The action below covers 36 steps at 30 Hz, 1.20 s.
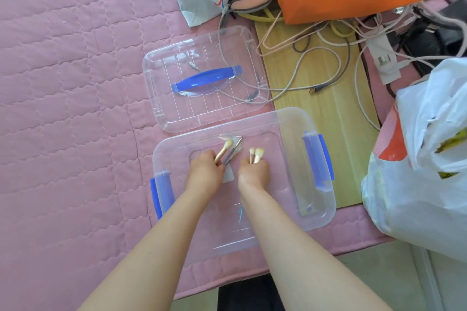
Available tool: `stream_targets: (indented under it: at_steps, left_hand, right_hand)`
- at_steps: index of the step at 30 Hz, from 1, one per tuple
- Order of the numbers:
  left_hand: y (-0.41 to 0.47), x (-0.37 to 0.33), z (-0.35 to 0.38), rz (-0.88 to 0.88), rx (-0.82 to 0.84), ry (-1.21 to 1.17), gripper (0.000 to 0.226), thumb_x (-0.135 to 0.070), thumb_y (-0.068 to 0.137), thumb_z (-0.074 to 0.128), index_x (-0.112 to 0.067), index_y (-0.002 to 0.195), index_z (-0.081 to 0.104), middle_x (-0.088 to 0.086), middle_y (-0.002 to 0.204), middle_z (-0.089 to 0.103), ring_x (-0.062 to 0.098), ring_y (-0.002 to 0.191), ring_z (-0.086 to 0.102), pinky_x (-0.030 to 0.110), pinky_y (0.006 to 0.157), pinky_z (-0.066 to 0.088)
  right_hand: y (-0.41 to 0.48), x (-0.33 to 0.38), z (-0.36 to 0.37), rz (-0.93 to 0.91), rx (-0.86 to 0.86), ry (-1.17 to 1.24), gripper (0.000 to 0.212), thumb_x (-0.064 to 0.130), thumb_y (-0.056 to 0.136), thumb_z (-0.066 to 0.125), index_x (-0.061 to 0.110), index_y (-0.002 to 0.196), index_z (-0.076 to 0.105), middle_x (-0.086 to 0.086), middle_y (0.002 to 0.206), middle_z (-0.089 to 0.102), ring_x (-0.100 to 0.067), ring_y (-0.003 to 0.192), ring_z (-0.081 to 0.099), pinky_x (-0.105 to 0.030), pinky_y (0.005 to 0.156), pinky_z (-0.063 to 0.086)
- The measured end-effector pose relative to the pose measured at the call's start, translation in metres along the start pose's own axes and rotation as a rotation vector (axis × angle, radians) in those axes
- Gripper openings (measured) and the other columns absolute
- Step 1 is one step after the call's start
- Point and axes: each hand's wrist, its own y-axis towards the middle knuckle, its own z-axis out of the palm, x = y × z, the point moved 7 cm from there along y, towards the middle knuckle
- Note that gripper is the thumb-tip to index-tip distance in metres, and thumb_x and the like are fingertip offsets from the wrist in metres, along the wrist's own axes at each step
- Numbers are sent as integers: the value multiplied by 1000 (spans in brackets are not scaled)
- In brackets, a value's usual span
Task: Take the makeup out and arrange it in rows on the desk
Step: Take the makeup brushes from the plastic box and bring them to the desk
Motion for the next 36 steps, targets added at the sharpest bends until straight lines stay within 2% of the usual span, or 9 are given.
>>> stream_targets:
  at_steps: [3, 7, 10, 14, 21, 26, 29, 31, 36]
  left_hand:
    - [-6, -4, -1, 84, 4, 63, 5, -11, 89, 50, -14, 92, 50, 11, 91, 60, 31, 85, 53, 35, 67, 42]
    - [-10, -4, -1, 82, 23, 79, 9, -17, 92, 49, -15, 84, 47, 6, 83, 57, 28, 75, 50, 32, 58, 33]
    - [-13, -2, -2, 40, 29, 52, 3, -11, 89, 48, -11, 87, 50, 7, 82, 55, 29, 76, 50, 32, 61, 37]
    - [-16, -2, -5, 24, 3, 52, 14, -6, 88, 42, -7, 93, 55, 9, 84, 54, 30, 76, 48, 32, 61, 37]
    - [-19, 2, -3, -32, 34, 8, 12, -17, 94, 45, -8, 91, 52, 14, 86, 58, 32, 74, 50, 32, 59, 36]
    - [-25, 1, -2, -71, 79, -138, 15, -13, 95, 43, -6, 102, 54, 21, 94, 64, 37, 87, 60, 39, 70, 49]
    - [-35, -4, -2, -120, 98, -294, 11, -8, 94, 41, -8, 96, 52, 19, 83, 59, 29, 63, 54, 28, 51, 43]
    - [-46, -8, -3, -157, 102, -383, 12, -4, 94, 41, -6, 96, 53, 13, 77, 57, 22, 52, 48, 22, 42, 37]
    - [-81, -24, -17, -180, 27, -555, 15, -1, 92, 45, -1, 101, 57, 8, 72, 58, 19, 47, 37, 24, 47, 29]
  right_hand:
    - [-4, 2, 13, -15, 40, 19, 25, 28, 89, 61, 7, 101, 60, -10, 101, 68, -30, 95, 65, -27, 69, 40]
    - [-8, 7, 20, -64, 5, -75, 26, 28, 87, 64, 7, 101, 62, -8, 101, 69, -27, 94, 65, -26, 66, 38]
    - [-8, 8, 18, -91, -11, -164, 21, 23, 89, 60, 6, 101, 62, -11, 101, 69, -29, 94, 64, -28, 66, 39]
    - [-7, 10, 13, -112, -15, -220, 19, 18, 93, 53, 4, 103, 61, -14, 104, 68, -32, 98, 63, -29, 66, 38]
    - [1, 8, -1, -119, 0, -226, 28, 15, 93, 47, -4, 112, 56, -21, 114, 64, -35, 107, 59, -33, 73, 41]
    - [4, 11, -9, -195, 56, -212, 28, 12, 95, 40, -2, 118, 47, -23, 116, 60, -37, 108, 58, -38, 86, 45]
    - [1, 9, -10, -156, 132, -107, 27, 14, 95, 38, -2, 116, 46, -21, 110, 65, -35, 99, 62, -48, 84, 52]
    - [-1, 12, -15, -169, 159, -98, 28, 15, 95, 39, -1, 114, 52, -20, 107, 66, -35, 97, 62, -48, 83, 53]
    - [-24, 31, -40, -258, 246, -59, 27, 17, 96, 42, 3, 108, 61, -10, 87, 65, -25, 78, 56, -28, 66, 39]
